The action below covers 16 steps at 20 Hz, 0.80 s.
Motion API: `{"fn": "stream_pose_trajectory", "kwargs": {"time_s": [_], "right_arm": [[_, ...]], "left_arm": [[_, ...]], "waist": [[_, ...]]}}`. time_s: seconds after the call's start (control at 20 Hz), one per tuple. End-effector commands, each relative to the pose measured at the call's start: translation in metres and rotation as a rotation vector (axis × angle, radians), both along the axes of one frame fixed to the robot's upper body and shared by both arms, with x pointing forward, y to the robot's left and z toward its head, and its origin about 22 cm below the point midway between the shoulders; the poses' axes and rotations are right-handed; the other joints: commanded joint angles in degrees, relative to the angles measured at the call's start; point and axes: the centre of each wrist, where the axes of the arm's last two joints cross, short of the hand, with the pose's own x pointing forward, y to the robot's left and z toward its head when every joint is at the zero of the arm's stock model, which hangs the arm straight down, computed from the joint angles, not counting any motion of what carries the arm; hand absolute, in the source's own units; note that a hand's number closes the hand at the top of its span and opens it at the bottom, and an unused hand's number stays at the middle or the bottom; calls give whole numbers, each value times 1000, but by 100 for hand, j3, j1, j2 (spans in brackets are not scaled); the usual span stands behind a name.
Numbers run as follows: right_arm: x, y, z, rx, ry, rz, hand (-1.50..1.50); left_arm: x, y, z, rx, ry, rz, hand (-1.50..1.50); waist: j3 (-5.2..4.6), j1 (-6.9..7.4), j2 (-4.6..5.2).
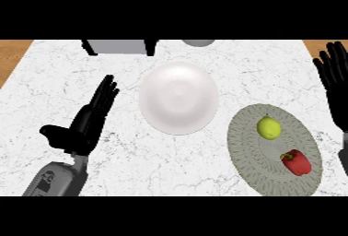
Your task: Pick the bell pepper from the placemat and place it in the plate
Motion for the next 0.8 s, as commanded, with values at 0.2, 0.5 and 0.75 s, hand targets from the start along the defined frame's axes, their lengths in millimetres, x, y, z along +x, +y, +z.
{"fn": "stream_pose_trajectory", "kwargs": {"time_s": [0.2,0.5,0.75], "right_arm": [[-38,110,11,-44,-201,909,150],[-87,83,-44,-537,-272,816,150],[-131,59,-124,-208,-293,786,-150]], "left_arm": [[15,30,35,159,-125,55,0],[15,67,52,192,-99,123,0],[20,70,63,191,-110,121,0]], "waist": [[131,393,42],[129,-72,104],[127,-42,180]]}}
